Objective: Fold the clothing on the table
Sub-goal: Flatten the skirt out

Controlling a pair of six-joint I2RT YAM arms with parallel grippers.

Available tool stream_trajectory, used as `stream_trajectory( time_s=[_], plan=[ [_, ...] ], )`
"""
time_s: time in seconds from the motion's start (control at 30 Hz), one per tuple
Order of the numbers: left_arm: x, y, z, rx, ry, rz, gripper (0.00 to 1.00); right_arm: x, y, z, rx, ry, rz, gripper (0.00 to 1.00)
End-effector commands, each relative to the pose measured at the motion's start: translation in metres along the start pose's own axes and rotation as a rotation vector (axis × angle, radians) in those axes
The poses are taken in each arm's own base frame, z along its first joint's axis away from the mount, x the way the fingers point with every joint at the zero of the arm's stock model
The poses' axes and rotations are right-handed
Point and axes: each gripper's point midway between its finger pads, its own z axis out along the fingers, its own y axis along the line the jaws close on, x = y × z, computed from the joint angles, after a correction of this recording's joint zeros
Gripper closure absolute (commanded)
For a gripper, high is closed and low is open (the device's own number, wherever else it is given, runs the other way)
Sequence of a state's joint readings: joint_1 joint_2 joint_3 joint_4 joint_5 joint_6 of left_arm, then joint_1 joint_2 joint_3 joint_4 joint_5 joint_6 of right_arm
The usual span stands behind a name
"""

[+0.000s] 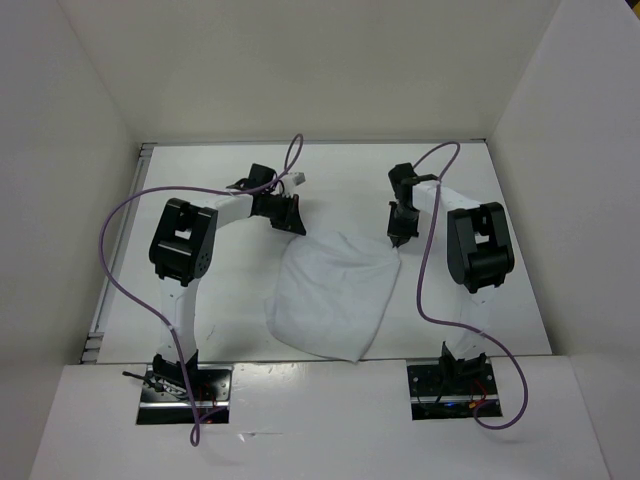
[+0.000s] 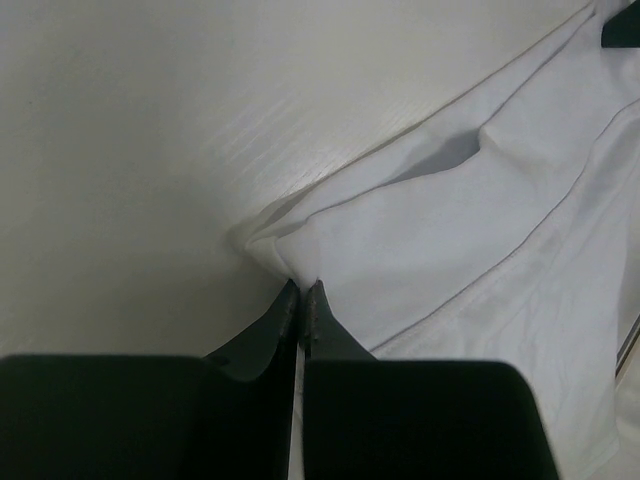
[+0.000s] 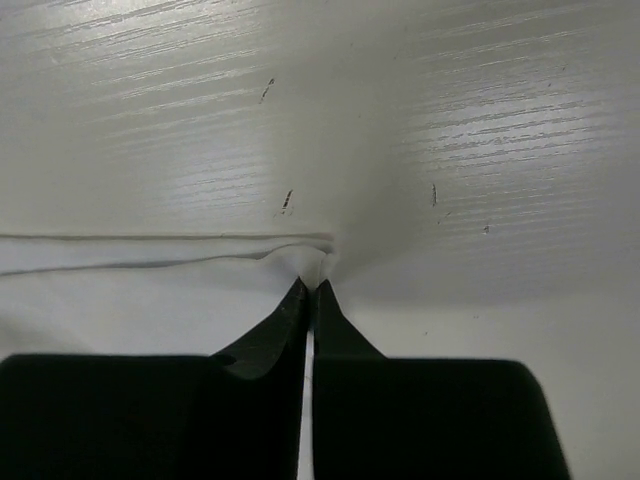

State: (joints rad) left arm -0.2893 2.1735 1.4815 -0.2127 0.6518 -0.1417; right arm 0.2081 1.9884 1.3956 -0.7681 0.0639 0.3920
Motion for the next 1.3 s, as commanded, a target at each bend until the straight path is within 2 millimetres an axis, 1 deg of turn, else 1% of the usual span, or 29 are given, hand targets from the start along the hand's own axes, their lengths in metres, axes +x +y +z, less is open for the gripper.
stream_trajectory(
  time_s=[0.0,0.03,0.1,0.2,0.3,0.43,0.5,0.53,0.57,0.6,0.67,0.7,0.73,0.77,0.8,0.83,0.87,0.9,0.93,0.97,1.0,1.03,1.07,1.1,1.13,1.17,1.2,1.23,1.27],
  plan=[
    [-0.001,0.024,-0.001,-0.061,-0.004,-0.073,1.00,-0.016,-0.023,0.000,0.056,-0.062,0.033,1.00],
    [-0.004,0.035,-0.011,-0.077,-0.030,-0.106,1.00,-0.018,-0.030,0.000,0.070,-0.066,0.047,1.00],
    [-0.009,0.042,-0.026,-0.090,-0.086,-0.179,1.00,-0.030,-0.051,-0.001,0.099,-0.084,0.123,1.00],
    [-0.012,0.057,-0.046,-0.114,-0.140,-0.260,1.00,-0.035,-0.066,-0.003,0.084,-0.082,0.175,1.00],
    [-0.007,0.059,-0.045,-0.117,-0.119,-0.269,1.00,-0.037,-0.053,-0.003,0.010,-0.078,0.184,1.00],
    [-0.015,0.043,-0.044,-0.022,-0.124,-0.259,1.00,-0.045,-0.022,-0.010,-0.075,-0.093,0.123,1.00],
    [-0.032,0.032,-0.044,0.022,-0.142,-0.232,1.00,-0.053,-0.008,-0.021,-0.108,-0.122,0.085,1.00],
    [-0.043,0.028,-0.047,0.034,-0.159,-0.231,1.00,-0.062,0.005,-0.032,-0.135,-0.150,0.067,1.00],
    [-0.053,0.024,-0.049,0.060,-0.171,-0.213,1.00,-0.072,0.009,-0.039,-0.145,-0.175,0.067,1.00],
    [-0.084,0.018,-0.056,0.077,-0.222,-0.172,1.00,-0.088,0.020,-0.049,-0.171,-0.210,0.047,1.00],
    [-0.114,0.012,-0.061,0.102,-0.247,-0.155,1.00,-0.107,0.027,-0.063,-0.183,-0.240,0.047,1.00],
    [-0.134,0.005,-0.068,0.116,-0.271,-0.137,1.00,-0.134,0.039,-0.086,-0.206,-0.317,0.029,1.00],
    [-0.179,-0.009,-0.087,0.125,-0.336,-0.076,1.00,-0.149,0.039,-0.098,-0.196,-0.357,0.034,1.00],
    [-0.201,-0.018,-0.099,0.129,-0.373,-0.036,1.00,-0.157,0.038,-0.111,-0.184,-0.379,0.026,1.00],
    [-0.222,-0.032,-0.114,0.142,-0.408,0.008,1.00,-0.188,0.046,-0.156,-0.220,-0.495,0.033,1.00],
    [-0.236,-0.032,-0.115,0.146,-0.426,0.018,1.00,-0.198,0.049,-0.165,-0.225,-0.516,0.025,1.00],
    [-0.258,-0.057,-0.141,0.173,-0.475,0.046,1.00,-0.208,0.049,-0.184,-0.226,-0.558,0.021,1.00],
    [-0.275,-0.074,-0.167,0.203,-0.547,0.081,1.00,-0.222,0.051,-0.238,-0.265,-0.659,0.026,1.00],
    [-0.289,-0.088,-0.203,0.216,-0.626,0.123,1.00,-0.228,0.053,-0.241,-0.264,-0.668,0.017,1.00],
    [-0.289,-0.090,-0.206,0.214,-0.624,0.125,1.00,-0.230,0.053,-0.265,-0.281,-0.714,0.019,1.00],
    [-0.296,-0.107,-0.225,0.208,-0.652,0.185,1.00,-0.233,0.058,-0.291,-0.334,-0.771,0.019,1.00],
    [-0.293,-0.116,-0.236,0.187,-0.651,0.192,1.00,-0.229,0.058,-0.307,-0.358,-0.792,0.014,1.00],
    [-0.289,-0.117,-0.238,0.172,-0.644,0.219,1.00,-0.225,0.061,-0.314,-0.363,-0.802,-0.003,1.00],
    [-0.285,-0.117,-0.238,0.164,-0.631,0.221,1.00,-0.222,0.058,-0.307,-0.341,-0.780,0.001,1.00],
    [-0.274,-0.109,-0.230,0.145,-0.591,0.181,1.00,-0.218,0.057,-0.302,-0.333,-0.758,0.001,1.00],
    [-0.267,-0.105,-0.226,0.143,-0.568,0.154,1.00,-0.212,0.053,-0.285,-0.302,-0.706,0.002,1.00],
    [-0.261,-0.094,-0.222,0.128,-0.550,0.107,1.00,-0.207,0.052,-0.274,-0.290,-0.673,0.001,1.00],
    [-0.253,-0.093,-0.220,0.126,-0.533,0.087,1.00,-0.201,0.050,-0.265,-0.278,-0.641,0.000,1.00],
    [-0.242,-0.080,-0.215,0.105,-0.509,0.039,1.00,-0.194,0.047,-0.265,-0.272,-0.627,-0.001,1.00]
  ],
)
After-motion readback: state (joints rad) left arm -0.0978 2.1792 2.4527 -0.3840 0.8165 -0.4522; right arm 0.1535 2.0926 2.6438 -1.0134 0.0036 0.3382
